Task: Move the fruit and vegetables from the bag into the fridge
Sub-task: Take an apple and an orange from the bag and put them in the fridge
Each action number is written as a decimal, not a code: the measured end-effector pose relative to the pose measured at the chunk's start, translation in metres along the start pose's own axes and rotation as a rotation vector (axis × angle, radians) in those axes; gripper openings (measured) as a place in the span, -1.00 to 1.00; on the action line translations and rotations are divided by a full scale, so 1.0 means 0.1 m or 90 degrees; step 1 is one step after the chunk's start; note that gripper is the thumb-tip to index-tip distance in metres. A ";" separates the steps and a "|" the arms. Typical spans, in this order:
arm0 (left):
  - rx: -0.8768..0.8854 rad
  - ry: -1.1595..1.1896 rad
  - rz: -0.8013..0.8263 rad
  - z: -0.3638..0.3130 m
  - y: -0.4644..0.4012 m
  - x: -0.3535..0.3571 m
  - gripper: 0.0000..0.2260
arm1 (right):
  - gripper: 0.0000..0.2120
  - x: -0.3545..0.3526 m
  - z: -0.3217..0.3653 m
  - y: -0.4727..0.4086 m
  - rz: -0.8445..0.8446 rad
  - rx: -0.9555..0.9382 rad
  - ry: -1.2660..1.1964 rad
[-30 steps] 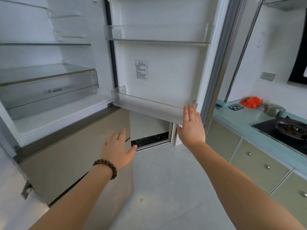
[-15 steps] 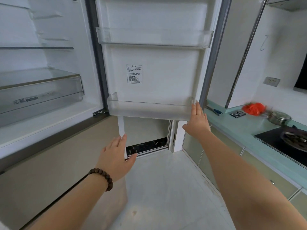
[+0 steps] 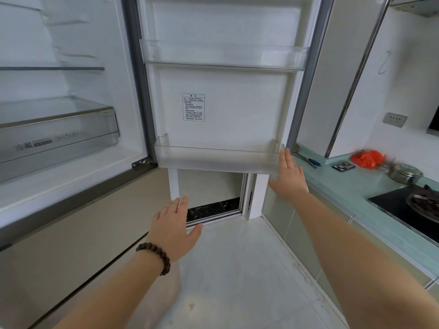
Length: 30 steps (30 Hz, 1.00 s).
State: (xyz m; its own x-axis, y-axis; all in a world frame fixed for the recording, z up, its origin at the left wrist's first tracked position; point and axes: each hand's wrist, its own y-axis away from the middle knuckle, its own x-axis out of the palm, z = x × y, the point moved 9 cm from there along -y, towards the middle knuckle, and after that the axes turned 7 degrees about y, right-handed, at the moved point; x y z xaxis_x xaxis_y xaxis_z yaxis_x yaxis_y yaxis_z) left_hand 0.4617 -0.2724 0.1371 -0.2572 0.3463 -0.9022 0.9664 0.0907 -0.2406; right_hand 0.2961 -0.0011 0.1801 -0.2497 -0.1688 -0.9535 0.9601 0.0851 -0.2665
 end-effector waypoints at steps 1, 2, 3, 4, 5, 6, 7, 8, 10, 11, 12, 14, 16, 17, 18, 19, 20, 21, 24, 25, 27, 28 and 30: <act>0.007 0.000 0.003 -0.04 -0.01 0.00 -0.34 | -0.16 -0.02 0.00 0.07 -0.012 -0.002 -0.004; 0.016 0.002 0.005 -0.08 -0.01 0.01 -0.33 | -0.17 -0.04 0.00 0.15 -0.023 -0.004 -0.012; 0.024 0.006 0.008 -0.11 -0.02 0.01 -0.33 | -0.17 -0.05 0.01 0.24 -0.032 -0.004 -0.027; 0.030 0.010 0.014 -0.14 -0.03 0.03 -0.34 | -0.18 -0.06 0.02 0.35 -0.038 -0.001 -0.047; 0.037 0.015 0.018 -0.16 -0.03 0.04 -0.34 | -0.19 -0.07 0.02 0.46 -0.043 0.006 -0.068; 0.046 0.019 0.021 -0.18 -0.04 0.07 -0.33 | -0.20 -0.07 0.03 0.58 -0.046 0.016 -0.088; 0.056 0.023 0.022 -0.20 -0.05 0.09 -0.33 | -0.21 -0.07 0.04 0.71 -0.048 0.027 -0.104; 0.065 0.027 0.024 -0.22 -0.06 0.12 -0.33 | -0.23 -0.06 0.05 0.84 -0.050 0.037 -0.117; 0.084 0.042 0.029 -0.27 -0.07 0.18 -0.33 | -0.25 -0.03 0.08 1.10 -0.055 0.054 -0.133; 0.097 0.046 0.033 -0.30 -0.07 0.21 -0.33 | -0.26 -0.01 0.10 1.25 -0.058 0.065 -0.137; 0.112 0.051 0.036 -0.35 -0.07 0.23 -0.33 | -0.27 0.01 0.11 1.39 -0.062 0.077 -0.139; 0.152 0.065 0.045 -0.46 -0.04 0.29 -0.34 | -0.29 0.07 0.11 1.69 -0.067 0.105 -0.132; 0.194 0.084 0.058 -0.58 0.04 0.38 -0.34 | -0.30 0.14 0.10 2.01 -0.071 0.145 -0.116; 0.216 0.095 0.070 -0.64 0.09 0.43 -0.34 | -0.31 0.17 0.09 2.15 -0.076 0.167 -0.107; 0.244 0.104 0.088 -0.72 0.17 0.53 -0.34 | -0.31 0.21 0.06 2.34 -0.079 0.200 -0.096; 0.267 0.111 0.096 -0.79 0.24 0.60 -0.34 | -0.32 0.23 0.03 2.49 -0.080 0.223 -0.086; 0.285 0.119 0.101 -0.85 0.31 0.66 -0.34 | -0.32 0.26 0.00 2.61 -0.080 0.242 -0.077; 0.314 0.131 0.115 -0.94 0.42 0.74 -0.34 | -0.33 0.28 -0.05 2.79 -0.078 0.275 -0.064; 0.395 0.160 0.177 -1.23 0.80 0.99 -0.36 | -0.35 0.33 -0.22 3.41 -0.079 0.380 -0.033; 0.420 0.167 0.197 -1.35 0.95 1.08 -0.36 | -0.35 0.33 -0.29 3.65 -0.079 0.415 -0.026; 0.475 0.174 0.236 -1.60 1.27 1.23 -0.36 | -0.35 0.32 -0.44 4.15 -0.082 0.489 -0.010; 0.502 0.181 0.257 -1.73 1.44 1.31 -0.36 | -0.35 0.29 -0.51 4.42 -0.084 0.528 0.001; 0.557 0.201 0.303 -2.00 1.83 1.43 -0.36 | -0.35 0.23 -0.65 4.99 -0.093 0.608 0.018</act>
State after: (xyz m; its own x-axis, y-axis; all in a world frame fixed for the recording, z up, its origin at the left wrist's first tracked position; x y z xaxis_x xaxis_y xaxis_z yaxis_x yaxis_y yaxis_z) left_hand 0.6024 -0.0193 0.0354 0.2831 0.4089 -0.8675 0.5964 -0.7835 -0.1746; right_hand 0.7610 0.1009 0.0159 -0.3663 -0.0899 -0.9261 0.6140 -0.7712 -0.1680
